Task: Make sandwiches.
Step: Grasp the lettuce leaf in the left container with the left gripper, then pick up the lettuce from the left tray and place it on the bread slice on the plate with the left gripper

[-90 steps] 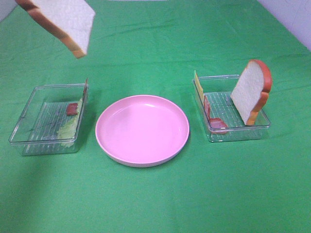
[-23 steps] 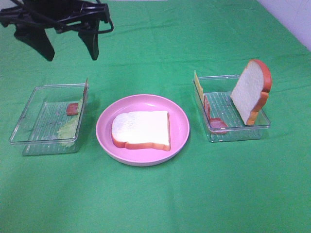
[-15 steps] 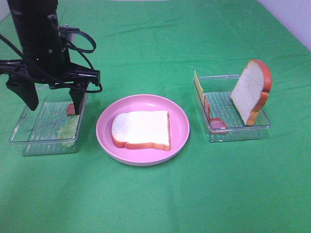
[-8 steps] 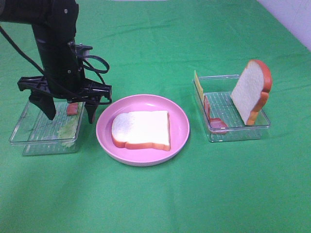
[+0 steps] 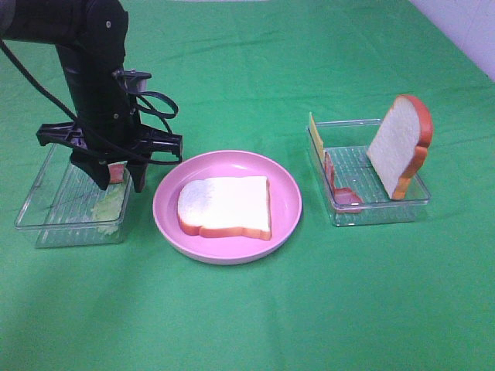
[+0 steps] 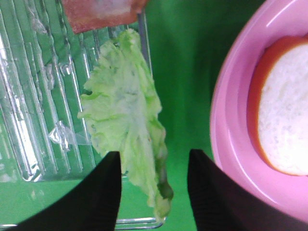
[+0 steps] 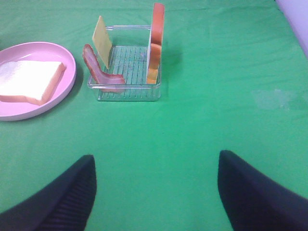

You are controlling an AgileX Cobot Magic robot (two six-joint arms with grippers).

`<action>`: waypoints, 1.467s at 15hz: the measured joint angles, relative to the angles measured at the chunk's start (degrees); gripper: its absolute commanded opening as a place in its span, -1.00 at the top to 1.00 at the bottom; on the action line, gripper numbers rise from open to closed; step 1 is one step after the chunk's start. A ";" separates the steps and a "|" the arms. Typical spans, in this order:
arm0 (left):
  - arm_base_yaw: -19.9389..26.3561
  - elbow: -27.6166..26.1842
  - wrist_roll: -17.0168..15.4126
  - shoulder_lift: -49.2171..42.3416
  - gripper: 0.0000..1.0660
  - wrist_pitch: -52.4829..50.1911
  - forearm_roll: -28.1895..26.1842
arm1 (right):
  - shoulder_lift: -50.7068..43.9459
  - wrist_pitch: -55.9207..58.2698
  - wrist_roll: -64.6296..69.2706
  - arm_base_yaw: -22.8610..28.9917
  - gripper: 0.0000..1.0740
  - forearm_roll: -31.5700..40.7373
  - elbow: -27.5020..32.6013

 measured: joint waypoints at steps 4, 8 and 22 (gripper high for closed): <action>0.00 0.00 0.00 0.00 0.73 -0.57 0.29 | 0.00 0.00 0.00 0.00 -0.27 0.00 0.00; 0.00 0.00 0.00 0.00 1.00 -1.55 0.40 | 0.00 0.00 0.00 0.00 -0.27 0.00 0.00; 0.00 0.00 6.99 -11.00 1.00 -1.38 -14.55 | 0.00 0.00 0.00 0.00 -0.27 0.00 0.00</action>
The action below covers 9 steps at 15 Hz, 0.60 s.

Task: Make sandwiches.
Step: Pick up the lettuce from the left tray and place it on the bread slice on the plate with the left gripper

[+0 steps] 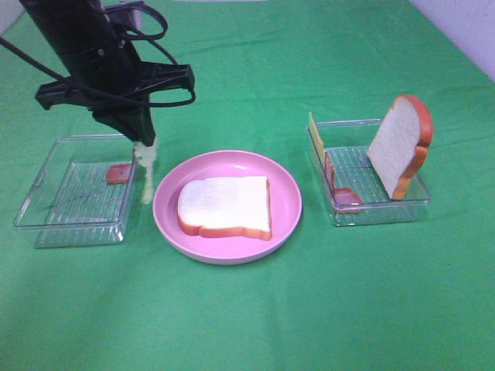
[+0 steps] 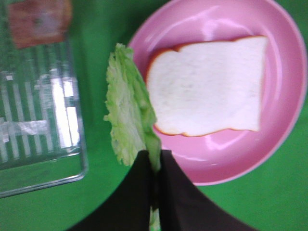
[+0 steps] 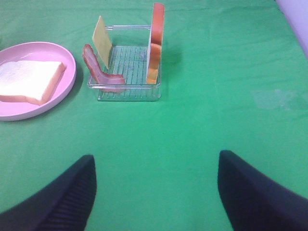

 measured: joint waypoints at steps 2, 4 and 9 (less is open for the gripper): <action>0.00 0.00 5.73 0.00 1.00 -2.86 -7.96 | 0.00 0.00 0.00 0.00 -0.27 0.00 0.00; -0.86 0.00 13.01 0.00 1.00 -7.51 -17.76 | 0.00 0.00 0.00 0.00 -0.27 0.00 0.00; -4.53 0.00 19.37 2.52 1.00 -11.86 -26.30 | 0.00 0.00 0.00 0.00 -0.27 0.00 0.00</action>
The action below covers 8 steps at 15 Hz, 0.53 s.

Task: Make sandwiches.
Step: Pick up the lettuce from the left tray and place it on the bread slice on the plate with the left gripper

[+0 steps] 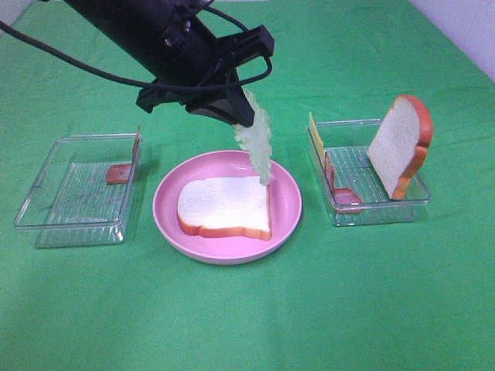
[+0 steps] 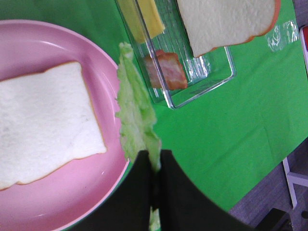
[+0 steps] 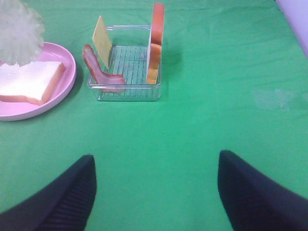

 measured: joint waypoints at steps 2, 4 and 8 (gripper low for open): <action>-0.29 0.00 0.00 3.50 1.00 -0.06 -0.06 | 0.00 0.00 0.00 0.00 -0.27 0.00 0.00; -0.29 0.00 0.34 6.82 1.00 -0.06 1.72 | 0.00 0.00 0.00 0.00 -0.27 0.00 0.00; -0.29 0.00 -1.95 8.37 1.00 -0.06 8.71 | 0.00 0.00 0.00 0.00 -0.27 0.00 0.00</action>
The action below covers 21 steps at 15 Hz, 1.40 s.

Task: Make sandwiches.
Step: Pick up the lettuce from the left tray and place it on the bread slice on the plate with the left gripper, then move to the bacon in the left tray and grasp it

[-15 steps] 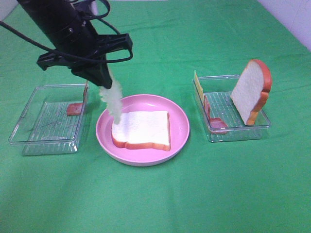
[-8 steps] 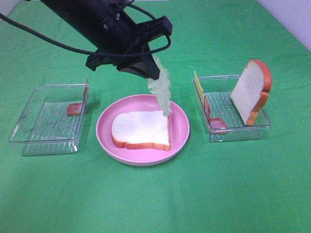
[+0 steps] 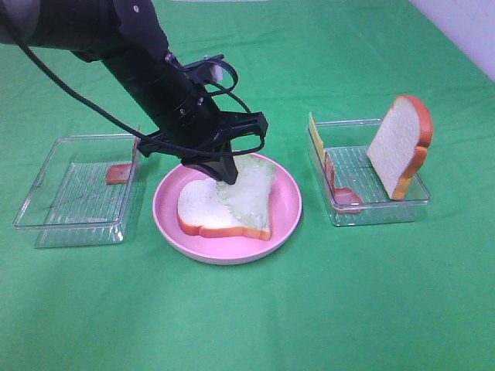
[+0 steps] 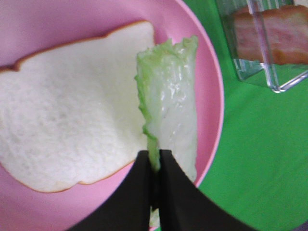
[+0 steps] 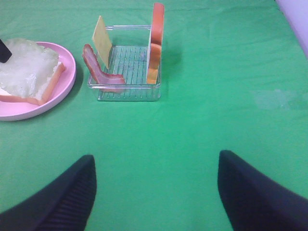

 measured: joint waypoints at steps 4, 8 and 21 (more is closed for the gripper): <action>0.00 0.00 -12.66 0.11 1.00 0.29 12.38 | 0.00 0.00 0.00 0.00 -0.27 0.00 0.00; 0.00 0.00 -17.13 0.11 0.59 1.38 14.73 | 0.00 0.00 0.00 0.00 -0.27 0.00 0.00; 0.29 -20.57 -20.51 0.11 -0.42 20.51 23.95 | 0.00 0.00 0.00 0.00 -0.27 0.00 0.00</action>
